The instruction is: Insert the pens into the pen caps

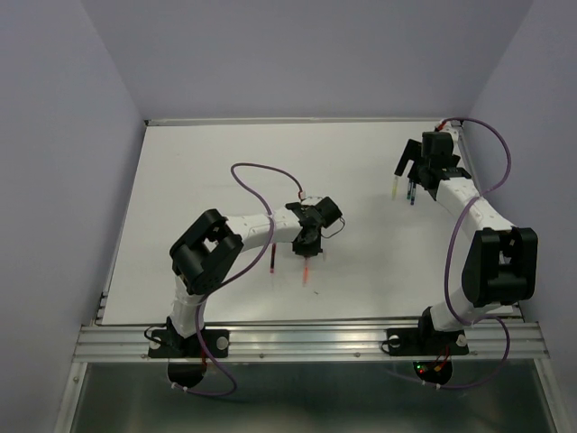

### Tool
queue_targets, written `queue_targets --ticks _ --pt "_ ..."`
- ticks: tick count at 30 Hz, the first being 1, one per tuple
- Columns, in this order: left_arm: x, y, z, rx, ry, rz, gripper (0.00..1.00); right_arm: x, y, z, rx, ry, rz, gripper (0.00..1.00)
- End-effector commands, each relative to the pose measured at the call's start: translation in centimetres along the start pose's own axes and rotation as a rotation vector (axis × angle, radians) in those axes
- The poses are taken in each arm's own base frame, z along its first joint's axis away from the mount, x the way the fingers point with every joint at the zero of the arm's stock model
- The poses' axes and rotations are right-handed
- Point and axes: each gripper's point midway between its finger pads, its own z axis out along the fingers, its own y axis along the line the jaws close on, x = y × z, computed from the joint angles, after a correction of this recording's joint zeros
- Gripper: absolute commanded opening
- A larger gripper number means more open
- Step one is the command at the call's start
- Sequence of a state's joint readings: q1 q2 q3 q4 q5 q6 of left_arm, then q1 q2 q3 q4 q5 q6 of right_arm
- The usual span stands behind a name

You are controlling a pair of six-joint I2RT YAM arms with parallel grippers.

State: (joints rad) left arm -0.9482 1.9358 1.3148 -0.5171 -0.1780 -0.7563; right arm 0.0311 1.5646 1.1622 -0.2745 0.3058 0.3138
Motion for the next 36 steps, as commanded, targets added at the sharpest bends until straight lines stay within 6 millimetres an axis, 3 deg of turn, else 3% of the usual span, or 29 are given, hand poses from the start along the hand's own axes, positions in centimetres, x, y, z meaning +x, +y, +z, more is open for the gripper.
queue_targets --ticks 1,9,13,14,16,17,21,24,28,36 --pt "1.8 2.5 0.5 -0.095 0.028 0.046 0.0 -1.6 1.0 -1.0 -0.079 -0.053 -0.001 1.0" --pt "-6.2 5.0 -7.1 -0.078 -0.255 -0.025 0.0 0.0 5.5 -3.5 -0.319 0.01 -0.022 1.0" --pt "-9.6 7.8 -9.1 -0.028 -0.338 -0.077 0.0 3.7 9.1 -5.7 -0.395 0.08 -0.095 1.0" --pt "-10.7 8.0 -9.5 -0.002 -0.371 -0.084 0.0 5.4 11.0 -6.9 -0.416 0.094 -0.141 1.0" --pt "-12.4 9.5 -10.8 0.021 -0.435 -0.109 0.0 7.7 12.4 -8.1 -0.434 0.128 -0.196 1.0" --pt "-12.7 10.0 -11.1 0.024 -0.451 -0.111 0.0 9.7 13.2 -8.9 -0.447 0.156 -0.228 1.0" --pt "-13.9 12.9 -12.5 0.002 -0.503 -0.176 0.0 14.3 14.2 -10.9 -0.468 0.229 -0.3 1.0" --pt "-13.7 13.8 -12.0 0.003 -0.487 -0.205 0.0 16.8 14.9 -11.9 -0.463 0.275 -0.378 1.0" --pt "-13.2 14.9 -11.2 -0.004 -0.454 -0.233 0.0 21.7 15.6 -13.7 -0.453 0.359 -0.496 0.99" --pt "-13.4 14.8 -10.6 0.009 -0.439 -0.24 0.0 25.3 16.6 -14.4 -0.423 0.389 -0.55 0.96"
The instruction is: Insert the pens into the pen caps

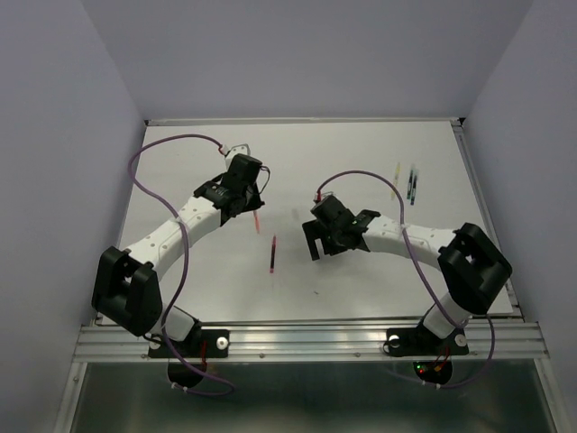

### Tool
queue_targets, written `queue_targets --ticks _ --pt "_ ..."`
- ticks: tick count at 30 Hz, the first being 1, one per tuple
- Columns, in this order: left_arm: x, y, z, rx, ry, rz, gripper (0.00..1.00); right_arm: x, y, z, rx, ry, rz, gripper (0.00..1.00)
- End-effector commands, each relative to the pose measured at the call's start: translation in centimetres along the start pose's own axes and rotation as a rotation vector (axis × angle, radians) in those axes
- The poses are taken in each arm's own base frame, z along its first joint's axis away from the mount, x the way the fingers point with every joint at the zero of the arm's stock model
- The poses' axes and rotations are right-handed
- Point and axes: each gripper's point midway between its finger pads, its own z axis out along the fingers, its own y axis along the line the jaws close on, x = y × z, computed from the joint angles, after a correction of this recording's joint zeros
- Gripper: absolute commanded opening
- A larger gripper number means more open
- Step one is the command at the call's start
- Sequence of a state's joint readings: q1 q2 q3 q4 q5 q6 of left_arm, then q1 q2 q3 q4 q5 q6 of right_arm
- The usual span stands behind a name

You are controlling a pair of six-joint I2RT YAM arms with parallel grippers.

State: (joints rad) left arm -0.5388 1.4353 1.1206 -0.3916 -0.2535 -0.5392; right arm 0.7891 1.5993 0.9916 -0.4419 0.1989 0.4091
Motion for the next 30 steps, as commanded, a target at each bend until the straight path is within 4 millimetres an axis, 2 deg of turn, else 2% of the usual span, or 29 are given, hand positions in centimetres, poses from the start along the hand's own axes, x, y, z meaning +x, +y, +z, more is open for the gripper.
queue_targets --ticks 1,3,9,14,15,18,19,23,26,28,30 --pt "-0.3 0.0 0.1 0.011 -0.012 0.0 0.0 0.3 0.0 0.6 0.075 0.0 0.024 0.94" --pt "-0.3 0.0 0.0 0.015 -0.013 -0.002 0.0 0.6 0.5 0.9 0.097 -0.003 0.02 0.91" --pt "-0.5 -0.4 0.1 0.037 -0.018 -0.004 0.0 1.6 -0.1 2.2 0.163 0.02 0.054 0.81" --pt "-0.3 -0.3 0.2 0.039 -0.012 -0.003 0.0 2.0 0.0 2.8 0.19 0.025 0.078 0.63" --pt "-0.2 -0.4 0.2 0.042 -0.011 -0.001 0.0 2.2 0.0 2.8 0.19 0.033 0.089 0.55" --pt "-0.3 -0.6 0.2 0.05 -0.009 0.0 0.0 2.2 0.3 2.5 0.19 0.033 0.087 0.44" --pt "-0.2 -0.6 0.2 0.051 -0.008 0.001 0.0 2.3 0.2 2.5 0.193 0.034 0.088 0.38" --pt "-0.1 -0.6 0.3 0.053 -0.005 0.002 0.0 2.1 -0.3 2.4 0.213 0.022 0.086 0.3" --pt "0.3 -0.7 0.5 0.064 0.006 0.006 0.0 2.6 -0.7 3.0 0.238 0.033 0.063 0.25" --pt "0.5 -0.6 0.5 0.063 0.012 0.006 0.0 2.7 -0.7 3.3 0.242 0.041 0.051 0.13" --pt "0.6 -0.5 0.6 0.059 0.013 0.007 0.0 3.0 -0.4 3.6 0.224 0.058 0.031 0.09"
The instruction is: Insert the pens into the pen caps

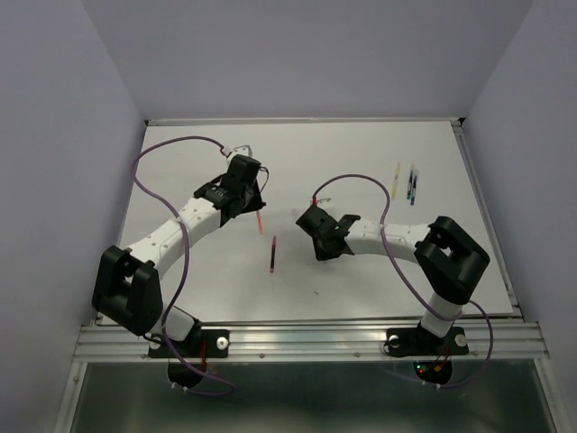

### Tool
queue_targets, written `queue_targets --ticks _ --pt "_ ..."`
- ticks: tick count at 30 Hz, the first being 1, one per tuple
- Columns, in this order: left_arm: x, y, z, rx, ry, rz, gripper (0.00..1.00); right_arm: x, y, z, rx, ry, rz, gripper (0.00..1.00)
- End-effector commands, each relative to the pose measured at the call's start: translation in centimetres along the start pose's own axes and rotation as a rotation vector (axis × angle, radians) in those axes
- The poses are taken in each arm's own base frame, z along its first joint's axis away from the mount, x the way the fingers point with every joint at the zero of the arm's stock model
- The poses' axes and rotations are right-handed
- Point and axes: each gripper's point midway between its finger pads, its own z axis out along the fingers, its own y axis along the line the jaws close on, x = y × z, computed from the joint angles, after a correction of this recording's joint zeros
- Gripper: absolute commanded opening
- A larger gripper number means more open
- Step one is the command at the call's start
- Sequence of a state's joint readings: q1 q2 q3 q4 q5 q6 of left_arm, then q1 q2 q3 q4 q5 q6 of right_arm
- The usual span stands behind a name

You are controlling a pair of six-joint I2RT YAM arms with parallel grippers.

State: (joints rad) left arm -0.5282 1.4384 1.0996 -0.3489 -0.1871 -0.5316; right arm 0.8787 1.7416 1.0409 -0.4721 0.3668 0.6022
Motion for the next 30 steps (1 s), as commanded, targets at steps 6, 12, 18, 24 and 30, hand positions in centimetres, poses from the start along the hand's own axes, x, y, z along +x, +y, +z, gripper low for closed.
queue_targets --ticks 6,12,18,24,30 --pt "0.9 -0.5 0.0 0.053 0.025 0.036 0.0 -2.6 0.6 -0.1 -0.092 -0.154 -0.27 0.01" --pt "2.4 -4.6 -2.3 0.318 0.115 0.089 0.0 -9.5 -0.3 -3.9 -0.21 -0.54 -0.599 0.01" --pt "5.6 -7.3 -5.5 0.594 0.247 0.189 0.0 -13.1 0.1 -10.5 -0.381 -0.973 -1.044 0.01" --pt "10.0 -11.1 -10.9 1.107 0.438 0.236 0.0 -13.5 -0.7 -11.7 -0.482 -0.975 -1.377 0.04" --pt "11.8 -11.6 -12.5 1.321 0.591 0.231 0.0 -11.9 0.2 -14.0 -0.63 -0.944 -1.644 0.03"
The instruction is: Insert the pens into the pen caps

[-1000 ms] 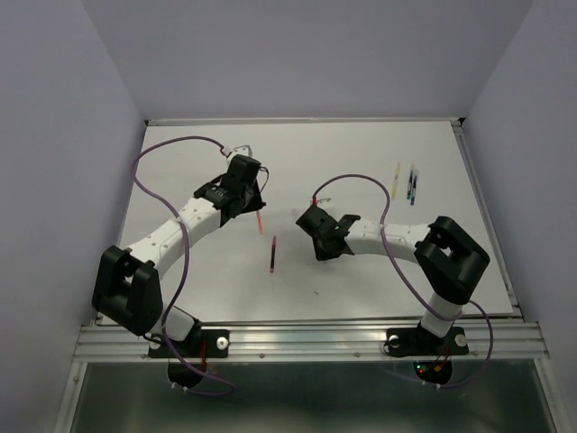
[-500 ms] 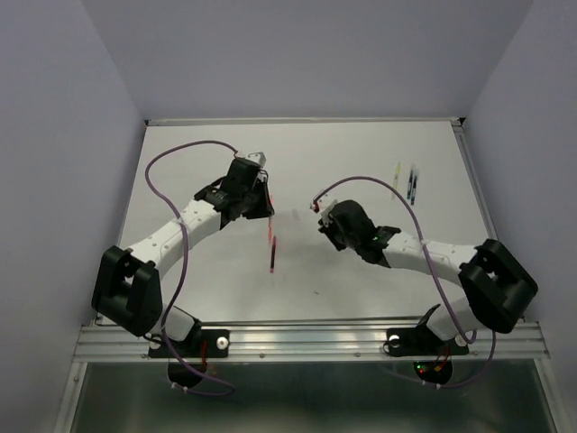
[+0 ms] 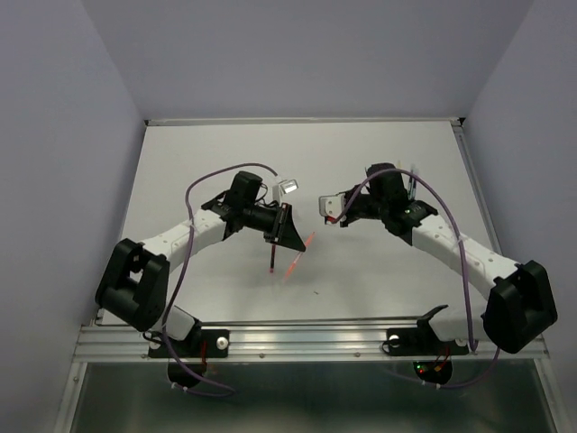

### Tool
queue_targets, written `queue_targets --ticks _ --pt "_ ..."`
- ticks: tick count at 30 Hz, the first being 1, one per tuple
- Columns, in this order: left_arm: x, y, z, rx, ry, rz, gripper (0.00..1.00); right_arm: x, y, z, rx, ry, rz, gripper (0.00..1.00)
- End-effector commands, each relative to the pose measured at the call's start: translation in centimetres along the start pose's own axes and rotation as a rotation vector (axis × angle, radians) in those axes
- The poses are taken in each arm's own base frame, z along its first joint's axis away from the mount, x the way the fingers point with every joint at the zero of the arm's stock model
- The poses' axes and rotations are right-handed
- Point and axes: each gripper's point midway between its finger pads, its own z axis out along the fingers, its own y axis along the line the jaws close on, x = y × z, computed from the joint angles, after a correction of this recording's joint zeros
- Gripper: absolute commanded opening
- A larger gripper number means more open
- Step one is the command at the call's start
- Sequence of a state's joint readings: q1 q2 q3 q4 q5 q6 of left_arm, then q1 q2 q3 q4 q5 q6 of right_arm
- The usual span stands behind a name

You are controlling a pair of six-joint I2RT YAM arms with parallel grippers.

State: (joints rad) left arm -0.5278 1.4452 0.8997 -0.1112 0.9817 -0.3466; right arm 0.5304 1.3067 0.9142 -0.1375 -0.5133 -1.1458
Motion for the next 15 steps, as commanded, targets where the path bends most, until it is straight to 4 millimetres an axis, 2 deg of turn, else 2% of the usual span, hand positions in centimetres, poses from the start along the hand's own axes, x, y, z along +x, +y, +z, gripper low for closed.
queue_targets --ticks 1,3,4,6,7,10,15 --pt "0.6 -3.5 -0.1 0.281 0.09 0.085 0.0 -3.2 2.5 -1.3 -0.196 -0.146 -0.215 0.03" --pt "0.7 -3.6 0.0 0.298 0.102 0.087 0.0 -3.7 2.4 -1.9 -0.224 -0.154 -0.292 0.03" --pt "0.6 -3.6 0.2 0.285 0.098 0.094 0.0 -3.0 3.7 -2.3 -0.285 -0.123 -0.275 0.03" --pt "0.4 -3.9 0.2 0.275 0.087 0.112 0.0 -2.7 3.3 -2.8 -0.312 -0.088 -0.325 0.03" --pt "0.3 -4.2 0.2 0.274 0.084 0.126 0.0 -2.3 4.2 -3.2 -0.36 -0.07 -0.309 0.03" --pt "-0.2 -4.5 0.3 0.226 0.05 0.146 0.0 -2.0 5.2 -3.9 -0.431 -0.06 -0.366 0.02" --pt "-0.3 -4.6 0.7 0.189 0.039 0.13 0.0 -3.2 5.5 -4.0 -0.415 -0.122 -0.341 0.02"
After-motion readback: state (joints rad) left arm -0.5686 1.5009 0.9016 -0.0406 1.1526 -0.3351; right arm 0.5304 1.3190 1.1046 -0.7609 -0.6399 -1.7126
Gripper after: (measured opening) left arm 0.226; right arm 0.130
